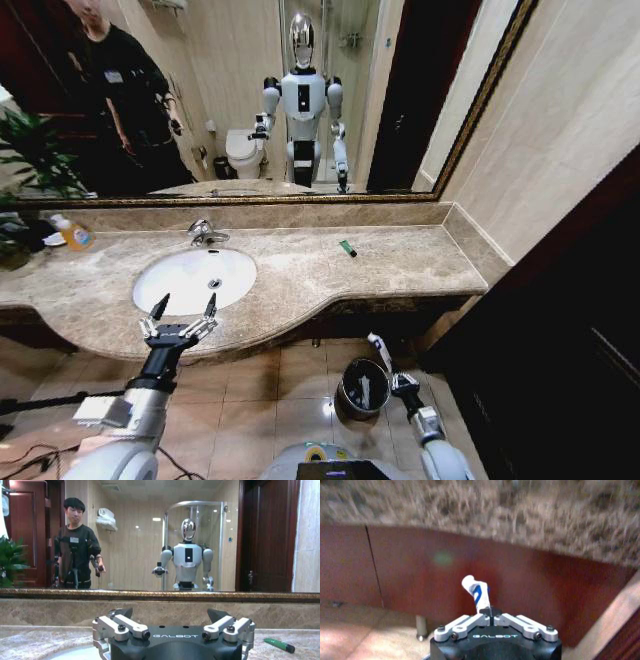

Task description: Pick up the trash from the sink and place it in the trash bin.

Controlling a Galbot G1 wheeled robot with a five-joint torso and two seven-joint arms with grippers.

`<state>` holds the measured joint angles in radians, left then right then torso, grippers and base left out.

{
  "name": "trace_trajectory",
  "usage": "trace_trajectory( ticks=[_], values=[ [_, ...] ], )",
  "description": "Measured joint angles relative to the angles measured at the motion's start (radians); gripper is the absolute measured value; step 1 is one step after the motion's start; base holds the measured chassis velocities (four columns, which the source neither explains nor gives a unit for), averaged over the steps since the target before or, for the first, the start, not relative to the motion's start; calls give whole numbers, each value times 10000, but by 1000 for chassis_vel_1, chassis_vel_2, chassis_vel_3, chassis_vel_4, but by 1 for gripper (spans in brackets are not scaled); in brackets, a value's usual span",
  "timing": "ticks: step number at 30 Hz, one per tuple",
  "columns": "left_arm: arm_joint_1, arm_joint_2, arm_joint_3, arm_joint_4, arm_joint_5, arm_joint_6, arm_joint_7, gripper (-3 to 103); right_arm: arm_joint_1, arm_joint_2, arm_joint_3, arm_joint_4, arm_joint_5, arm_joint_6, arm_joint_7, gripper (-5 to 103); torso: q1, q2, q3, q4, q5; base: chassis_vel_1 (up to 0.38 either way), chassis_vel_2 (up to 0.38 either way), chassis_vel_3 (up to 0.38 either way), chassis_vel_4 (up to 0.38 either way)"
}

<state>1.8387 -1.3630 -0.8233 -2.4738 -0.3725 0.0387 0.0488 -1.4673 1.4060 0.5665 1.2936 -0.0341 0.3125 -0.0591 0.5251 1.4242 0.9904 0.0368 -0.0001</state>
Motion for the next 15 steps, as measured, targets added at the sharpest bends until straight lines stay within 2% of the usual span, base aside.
trace_trajectory(
  ticks=[6, 15],
  values=[
    [0, 0, 0, 0, 0, 0, 0, 100, 782, 122, -78, -1749, -505, 357, 366, 0, 0, 0, 0, 0, 0, 0, 0, 0, 0],
    [0, 0, 0, -1, 0, 0, 0, 100, 1563, 263, -187, -3391, -976, 993, 932, 0, 0, 0, 0, 0, 1, 0, 0, 0, 0]
  ],
)
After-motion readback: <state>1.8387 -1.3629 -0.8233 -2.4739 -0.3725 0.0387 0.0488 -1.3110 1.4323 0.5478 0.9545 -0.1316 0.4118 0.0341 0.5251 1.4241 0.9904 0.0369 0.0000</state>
